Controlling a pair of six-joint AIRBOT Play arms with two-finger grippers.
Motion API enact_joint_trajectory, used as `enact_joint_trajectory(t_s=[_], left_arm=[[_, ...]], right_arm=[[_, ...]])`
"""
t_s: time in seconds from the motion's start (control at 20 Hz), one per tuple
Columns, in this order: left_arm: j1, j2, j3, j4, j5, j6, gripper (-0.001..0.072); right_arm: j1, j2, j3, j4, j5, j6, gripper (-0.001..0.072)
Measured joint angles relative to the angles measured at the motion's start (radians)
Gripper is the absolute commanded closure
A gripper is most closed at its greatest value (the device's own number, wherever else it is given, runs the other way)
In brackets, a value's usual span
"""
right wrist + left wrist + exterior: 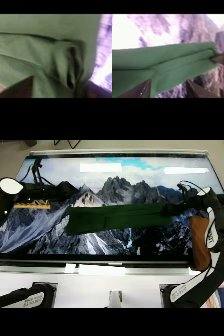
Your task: Fold the shirts.
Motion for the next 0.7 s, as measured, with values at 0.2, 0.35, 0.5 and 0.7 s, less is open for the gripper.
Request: enact_joint_trajectory(t_s=[0.2, 0.35, 0.5, 0.7], left_arm=[[-0.074, -0.007, -0.006, 0.000, 0.006, 0.000, 0.0670], [-0.153, -0.063, -0.026, -0.001, 0.060, -0.018, 0.0671], [-0.260, -0.175, -0.038, -0.032, 0.175, -0.077, 0.0672], [-0.389, -0.337, -0.034, -0.232, 0.354, -0.100, 0.0672]], right_arm=[[0.040, 0.006, 0.000, 0.042, 0.016, 0.002, 0.0684], [0.049, 0.082, 0.003, 0.098, 0.047, -0.013, 0.0685], [0.060, 0.214, 0.004, 0.124, 0.075, -0.016, 0.0685], [0.106, 0.411, 0.004, 0.136, 0.159, 0.013, 0.0684]])
